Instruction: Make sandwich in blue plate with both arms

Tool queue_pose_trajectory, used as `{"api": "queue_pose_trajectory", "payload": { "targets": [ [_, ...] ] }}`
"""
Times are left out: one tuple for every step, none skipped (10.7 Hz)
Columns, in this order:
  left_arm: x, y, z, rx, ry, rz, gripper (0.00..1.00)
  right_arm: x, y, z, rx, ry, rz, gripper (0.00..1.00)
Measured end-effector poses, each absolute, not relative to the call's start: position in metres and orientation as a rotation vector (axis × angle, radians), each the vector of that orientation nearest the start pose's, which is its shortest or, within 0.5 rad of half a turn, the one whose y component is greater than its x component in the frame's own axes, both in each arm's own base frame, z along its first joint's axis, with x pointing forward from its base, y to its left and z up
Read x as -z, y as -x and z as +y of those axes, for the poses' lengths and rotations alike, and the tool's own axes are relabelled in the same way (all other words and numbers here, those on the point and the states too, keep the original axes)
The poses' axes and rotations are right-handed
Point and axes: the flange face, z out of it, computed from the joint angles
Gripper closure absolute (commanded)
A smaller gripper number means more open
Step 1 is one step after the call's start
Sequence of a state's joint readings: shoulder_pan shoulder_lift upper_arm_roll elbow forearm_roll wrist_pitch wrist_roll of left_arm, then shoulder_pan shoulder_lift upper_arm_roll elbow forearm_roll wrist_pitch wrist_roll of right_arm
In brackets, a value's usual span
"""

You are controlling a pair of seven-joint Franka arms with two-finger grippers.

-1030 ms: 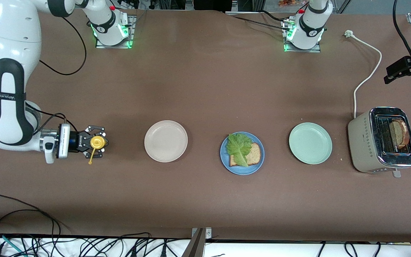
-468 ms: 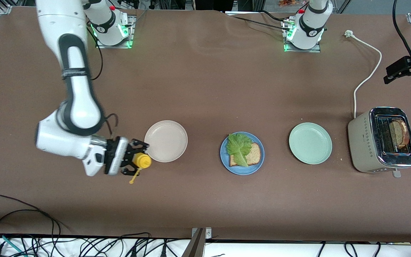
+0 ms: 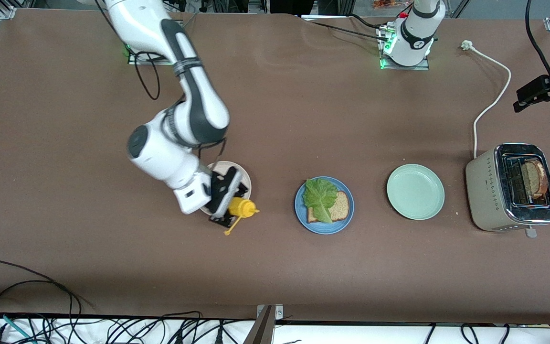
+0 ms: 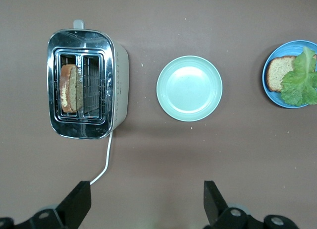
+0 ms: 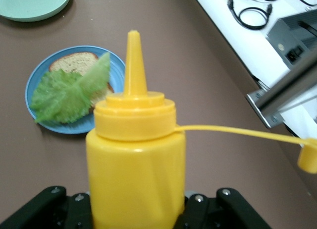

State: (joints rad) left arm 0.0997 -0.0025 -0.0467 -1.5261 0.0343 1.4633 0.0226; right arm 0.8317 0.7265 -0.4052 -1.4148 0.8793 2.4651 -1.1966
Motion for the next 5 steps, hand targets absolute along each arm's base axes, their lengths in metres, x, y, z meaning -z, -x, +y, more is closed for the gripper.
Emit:
{"api": "queue_pose_trajectory", "payload": {
  "targets": [
    [-0.638, -0.542, 0.033, -0.096, 3.108, -0.052, 0.0, -0.335, -0.64, 0.408, 0.75, 2.355, -1.598, 0.92],
    [-0.638, -0.542, 0.033, -0.095, 3.108, -0.052, 0.0, -0.332, -0.625, 0.435, 0.755, 2.39, -1.635, 0.92],
    [-0.638, -0.542, 0.033, -0.095, 3.108, -0.052, 0.0, -0.325, -0.61, 0.458, 0.757, 2.425, -1.669, 0.92],
    [-0.638, -0.542, 0.032, -0.095, 3.108, -0.05, 0.0, -0.313, -0.598, 0.476, 0.763, 2.455, -1.692, 0.92],
    [-0.638, -0.542, 0.032, -0.095, 3.108, -0.048, 0.0, -0.297, -0.586, 0.492, 0.757, 2.479, -1.719, 0.92]
  ]
}}
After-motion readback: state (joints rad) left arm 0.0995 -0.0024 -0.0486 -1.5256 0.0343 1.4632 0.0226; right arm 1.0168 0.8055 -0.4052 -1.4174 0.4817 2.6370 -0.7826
